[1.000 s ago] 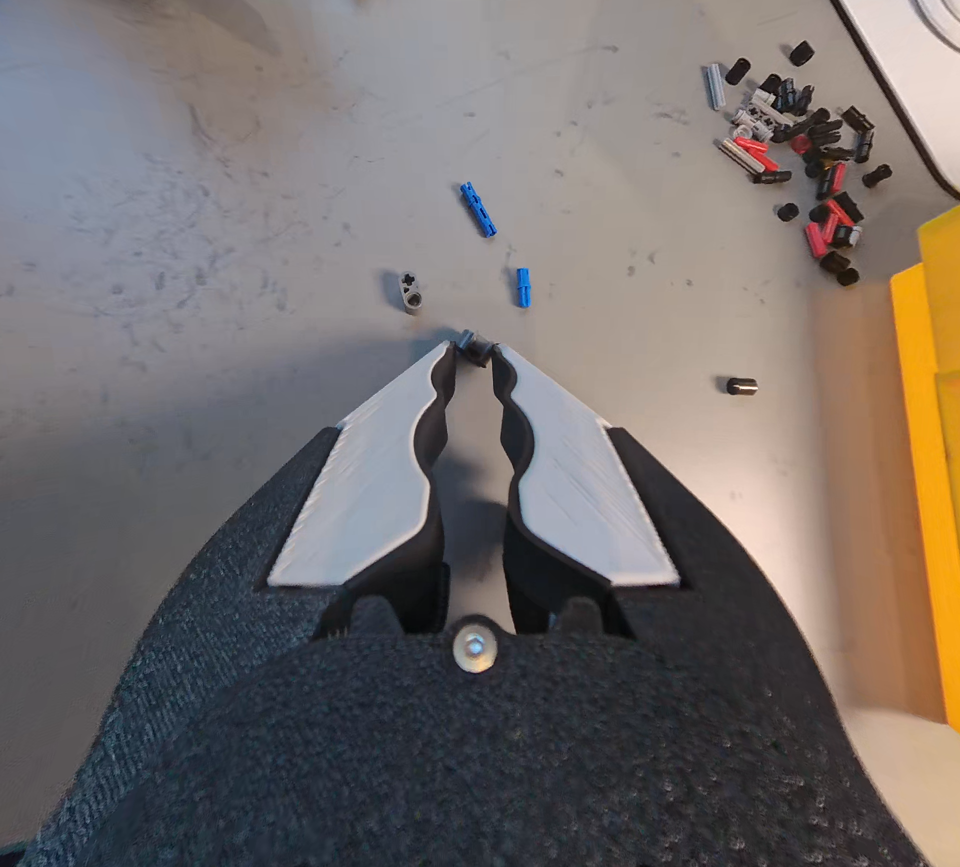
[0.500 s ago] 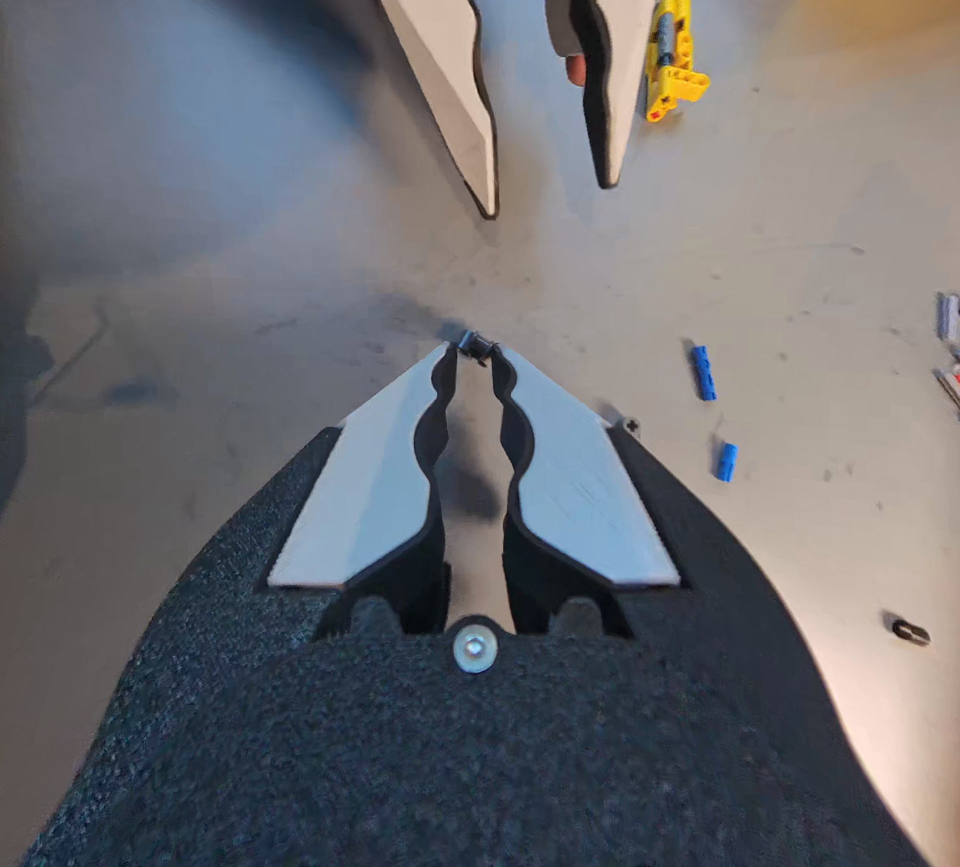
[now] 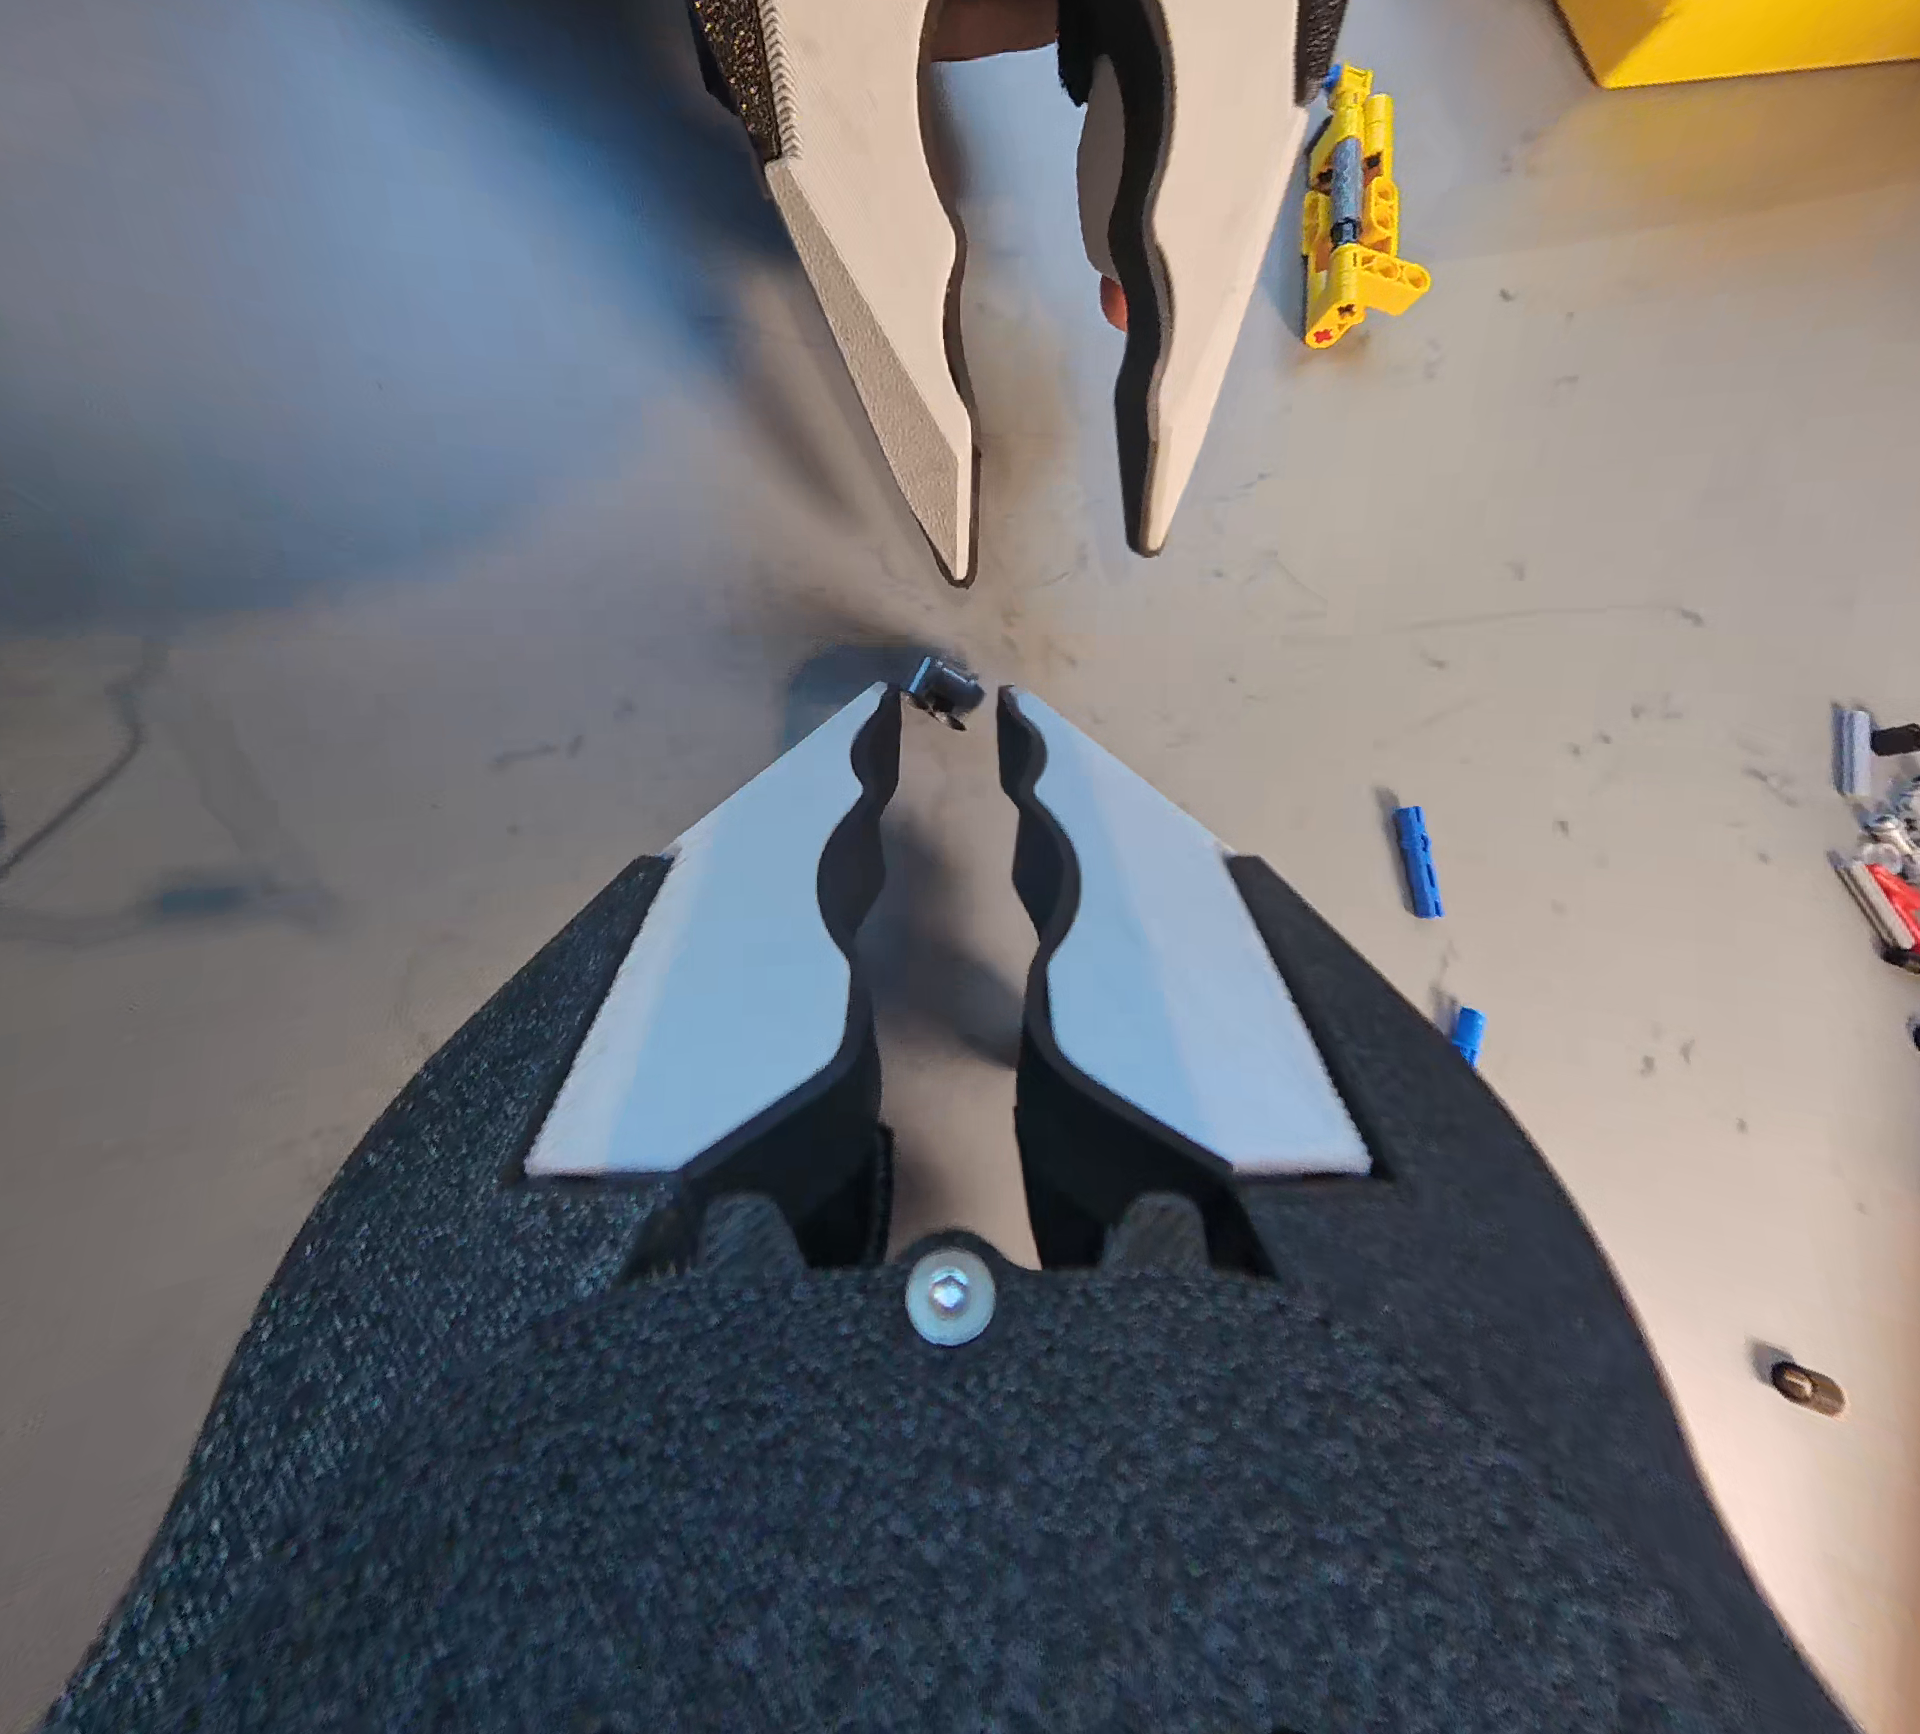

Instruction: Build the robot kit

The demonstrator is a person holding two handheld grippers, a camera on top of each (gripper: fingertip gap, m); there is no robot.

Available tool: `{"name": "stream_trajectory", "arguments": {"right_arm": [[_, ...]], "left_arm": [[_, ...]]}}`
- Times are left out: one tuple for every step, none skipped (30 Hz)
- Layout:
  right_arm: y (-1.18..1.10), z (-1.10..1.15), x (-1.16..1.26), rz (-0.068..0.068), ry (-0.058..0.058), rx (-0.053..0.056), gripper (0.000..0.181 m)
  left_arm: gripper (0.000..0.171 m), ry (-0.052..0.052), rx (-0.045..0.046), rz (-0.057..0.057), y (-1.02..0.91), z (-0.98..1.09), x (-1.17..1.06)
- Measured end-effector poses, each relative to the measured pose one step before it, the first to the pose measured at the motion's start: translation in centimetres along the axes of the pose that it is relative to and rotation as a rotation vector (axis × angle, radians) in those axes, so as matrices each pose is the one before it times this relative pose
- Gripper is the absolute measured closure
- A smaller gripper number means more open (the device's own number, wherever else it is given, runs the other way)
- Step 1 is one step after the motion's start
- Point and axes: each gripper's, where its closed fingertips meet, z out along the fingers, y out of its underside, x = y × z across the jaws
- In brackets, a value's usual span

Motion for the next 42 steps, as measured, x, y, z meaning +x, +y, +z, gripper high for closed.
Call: {"name": "stream_trajectory", "arguments": {"right_arm": [[0.067,-0.132,0.088,-0.0007,0.0004,0.0045,0.161],[-0.012,-0.264,0.055,-0.0012,-0.0045,0.011,0.158],[-0.163,-0.434,0.133,0.0073,-0.0044,0.0217,0.155],[-0.311,-0.548,0.249,0.0192,-0.0028,0.0315,0.154],[-0.342,-0.624,0.332,0.0285,-0.0023,0.0347,0.154],[-0.201,-0.619,0.421,0.0303,0.0009,0.026,0.154],[0.004,-0.608,0.566,0.0224,0.0106,0.0139,0.153],[0.194,-0.577,0.787,0.0137,0.0263,0.0046,0.153],[0.394,-0.517,0.895,0.0085,0.0331,-0.0056,0.153],[0.602,-0.416,0.919,0.0064,0.0333,-0.0153,0.153],[0.665,-0.309,0.929,0.0079,0.0337,-0.0179,0.153],[0.607,-0.192,0.805,0.0122,0.0278,-0.0151,0.153],[0.505,-0.079,0.567,0.0156,0.0145,-0.0114,0.153],[0.353,0.013,0.368,0.0152,0.0078,-0.0065,0.153],[0.234,0.073,0.243,0.0099,0.0063,-0.0038,0.154],[0.216,0.112,0.138,0.0024,0.0051,-0.0062,0.153],[0.214,0.13,0.06,-0.0039,0.0047,-0.0079,0.154],[0.163,0.115,0.014,-0.0065,0.0034,-0.0064,0.154],[0.125,0.091,0.007,-0.0046,0.0025,-0.0038,0.154],[0.088,0.067,-0.013,-0.0011,-0.001,-0.0016,0.154],[0.062,0.047,-0.007,0.0027,-0.0023,0.0004,0.154],[0.057,0.035,0.042,0.005,-0.0004,0.0017,0.154],[0.062,0.025,0.096,0.0053,0.0021,0.0012,0.154],[0.091,0.01,0.123,0.0042,0.0034,-0.0009,0.154],[0.079,0.002,0.168,0.0031,0.0053,-0.0001,0.154],[0.064,-0.007,0.183,0.0039,0.0054,0.0016,0.154],[0.079,0.015,0.149,0.0071,0.0024,0.0003,0.154],[0.115,0.032,0.081,0.0092,-0.0021,-0.0025,0.154],[0.131,0.059,0.041,0.0074,-0.0036,-0.0034,0.154],[0.146,0.095,-0.006,0.0039,-0.003,-0.0049,0.154],[0.132,0.102,-0.019,-0.0001,-0.0015,-0.0072,0.154],[-0.069,0.024,0.017,-0.0051,0.003,0.001,0.154],[-0.078,0.091,-0.096,0.0017,-0.0058,-0.0015,0.154],[-0.085,0.104,-0.065,0.002,-0.0053,-0.0031,0.154],[-0.074,0.097,-0.1,-0.0028,-0.0069,-0.005,0.154],[-0.053,0.069,-0.02,-0.0049,-0.0043,-0.0058,0.154],[-0.14,0.006,0.178,0.0011,0.0002,-0.0002,0.155],[-0.232,-0.05,0.489,0.0156,0.0075,0.0052,0.157],[-0.256,-0.021,0.702,0.0262,0.0106,0.0056,0.159],[-0.182,0.057,0.671,0.0276,0.0042,0.0013,0.159],[-0.054,0.188,0.521,0.0238,-0.0036,-0.0057,0.16],[0.114,0.352,0.365,0.0207,-0.0075,-0.016,0.161]], "left_arm": [[0.143,-0.0017,-0.00386,0.0012,0.086,-0.004,-0.027],[0.144,-0.0014,-0.00301,0.0008,0.066,-0.004,-0.02],[0.144,-0.0007,-0.0017,0.0008,0.045,-0.011,0.003],[0.144,0.0004,-0.00058,0.0009,0.02,-0.014,0.039],[0.145,0.0016,-0.00009,0.0012,-0.003,-0.005,0.049],[0.145,0.0025,-0.00026,0.0013,-0.004,0.012,0.074],[0.145,0.0028,-0.00034,0.0013,-0.035,0.04,0.069],[0.145,0.0032,0.00016,0.0017,-0.055,0.078,0.074],[0.144,0.0061,0.00081,0.0009,-0.118,0.122,0.113],[0.143,0.013,-0.00173,-0.0021,-0.135,0.2,0.196],[0.14,0.0178,-0.00793,-0.0033,-0.078,0.276,0.268],[0.14,0.0114,-0.00985,0.0026,-0.065,0.31,0.212],[0.14,0.0038,-0.00824,0.012,-0.08,0.296,0.171],[0.141,0.0035,-0.01078,0.0152,-0.022,0.268,0.162],[0.141,0.0037,-0.01483,0.0121,0.084,0.272,0.15],[0.144,0.0033,-0.01632,0.0094,0.167,0.235,0.117],[0.149,0.0057,-0.00921,0.0081,0.115,0.156,0.121],[0.155,0.0056,0.00048,0.0028,0.007,0.026,0.091],[0.158,0.0003,-0.00402,0.0,0.099,-0.024,-0.028],[0.162,0.0005,-0.00256,-0.0003,0.096,-0.034,-0.016],[0.163,0.0028,0.00076,-0.0012,0.05,-0.04,0.02],[0.164,0.0024,-0.00218,-0.0013,0.065,-0.03,0.003],[0.164,0.0025,-0.00155,-0.0033,0.034,-0.038,-0.017],[0.164,0.0009,-0.00115,-0.005,0.028,-0.028,-0.057],[0.164,-0.0012,0.00065,-0.0064,0.034,-0.016,-0.098],[0.164,-0.0019,0.00191,-0.0081,0.028,0.001,-0.13],[0.164,-0.0032,0.00032,-0.0085,0.023,-0.008,-0.161],[0.164,-0.0066,-0.00135,-0.0059,0.051,-0.016,-0.203],[0.164,-0.0062,-0.00086,-0.0034,0.04,-0.001,-0.174],[0.164,-0.0039,-0.0004,-0.0023,0.025,-0.027,-0.105],[0.163,-0.0054,-0.00062,-0.0005,0.045,-0.023,-0.105],[0.161,-0.0073,-0.00024,0.0004,0.043,-0.045,-0.105],[0.158,-0.006,-0.00018,-0.0006,0.046,-0.075,-0.1],[0.155,-0.0043,-0.00129,-0.0021,0.064,-0.105,-0.115],[0.153,-0.0054,0.00036,-0.0034,0.045,-0.153,-0.144],[0.153,-0.0064,0.00461,-0.005,-0.005,-0.201,-0.185],[0.153,-0.0047,0.00775,-0.0077,-0.062,-0.222,-0.166],[0.152,-0.0013,0.00881,-0.0108,-0.088,-0.229,-0.13],[0.152,0.0021,0.00878,-0.0122,-0.118,-0.185,-0.074],[0.152,0.0034,0.00893,-0.0105,-0.15,-0.131,-0.025],[0.152,0.0028,0.00789,-0.0072,-0.164,-0.071,0.008],[0.152,0.0029,0.00413,-0.004,-0.139,-0.012,0.048]]}}
